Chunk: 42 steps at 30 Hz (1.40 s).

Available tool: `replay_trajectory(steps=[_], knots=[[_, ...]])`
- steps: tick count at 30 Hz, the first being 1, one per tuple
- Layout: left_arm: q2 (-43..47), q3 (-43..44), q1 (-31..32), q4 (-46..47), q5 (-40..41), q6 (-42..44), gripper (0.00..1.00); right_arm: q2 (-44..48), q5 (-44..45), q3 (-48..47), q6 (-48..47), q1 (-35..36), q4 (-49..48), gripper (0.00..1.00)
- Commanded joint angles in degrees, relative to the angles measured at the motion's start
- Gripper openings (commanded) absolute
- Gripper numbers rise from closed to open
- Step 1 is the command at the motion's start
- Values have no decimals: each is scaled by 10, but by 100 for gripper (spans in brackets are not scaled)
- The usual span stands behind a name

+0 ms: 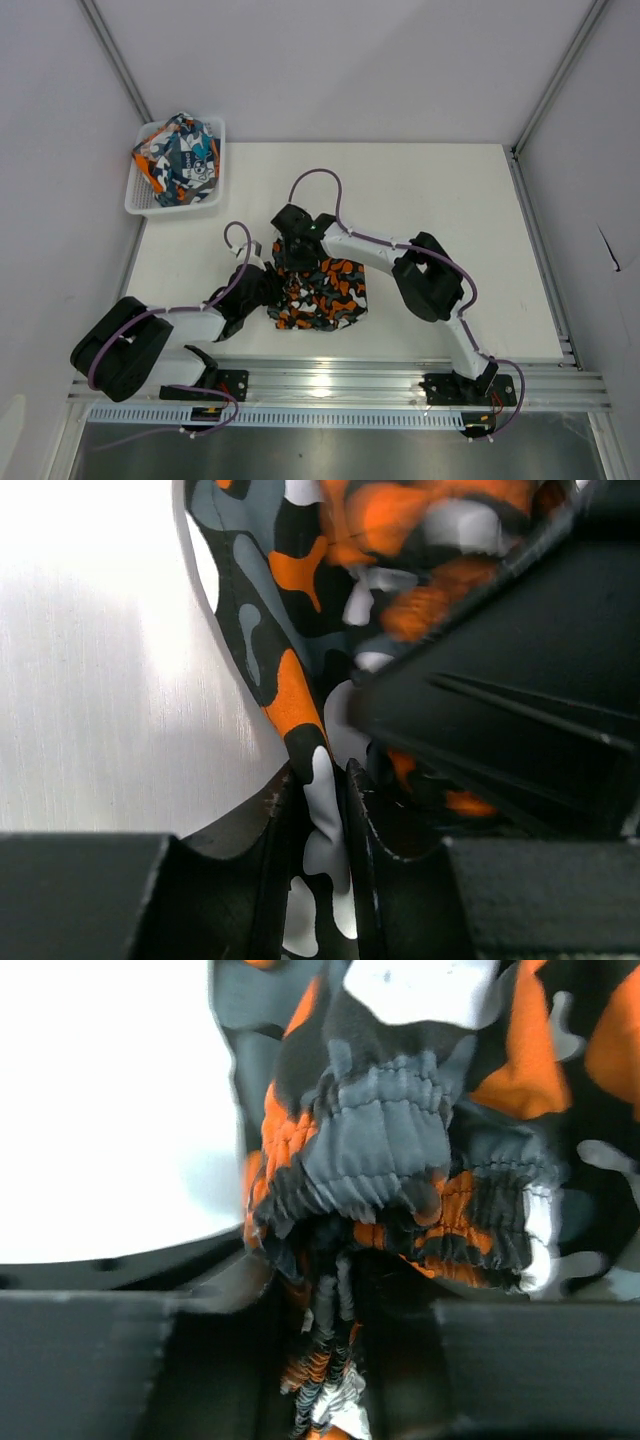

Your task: Fold and stack the shorts

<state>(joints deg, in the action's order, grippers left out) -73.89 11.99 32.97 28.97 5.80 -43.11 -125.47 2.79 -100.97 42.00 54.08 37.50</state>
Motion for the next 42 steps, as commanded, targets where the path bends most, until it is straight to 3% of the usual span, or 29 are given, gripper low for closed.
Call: replay_trajectory(steps=[1, 4, 10, 14, 17, 18, 22, 24, 27, 31, 36, 42], knots=[[-18, -22, 9, -82, 0, 1, 29, 34, -13, -2, 8, 9, -77, 37], [-19, -21, 10, -85, -1, 0, 29, 61, -14, 10, 9, 10, -84, 52], [-3, -21, 9, -100, 3, 2, 29, 140, -51, 79, 26, -4, -159, 58], [25, -15, 9, -142, -13, 0, 31, 188, -59, 118, 20, -10, -183, 57], [92, -21, 8, -189, -24, 0, 43, 230, -64, 163, 21, -14, -217, 57], [115, -21, 8, -205, -25, -1, 55, 239, -69, 175, 22, -19, -238, 57], [206, -14, 7, -287, -31, -12, 69, 263, -89, 207, 28, -29, -255, 57], [250, -1, 3, -356, -32, -14, 69, 266, -78, 215, 27, -30, -245, 54], [318, 11, -3, -420, -34, -25, 69, 283, -64, 244, 36, -32, -261, 42], [384, 32, -19, -470, -45, -29, 69, 334, -38, 357, 70, -32, -320, 2], [391, 89, -34, -501, -53, -19, 69, 373, -59, 451, 91, -28, -419, 0], [305, 165, -42, -469, -80, -1, 69, 332, -104, 481, 85, -3, -507, 0]])
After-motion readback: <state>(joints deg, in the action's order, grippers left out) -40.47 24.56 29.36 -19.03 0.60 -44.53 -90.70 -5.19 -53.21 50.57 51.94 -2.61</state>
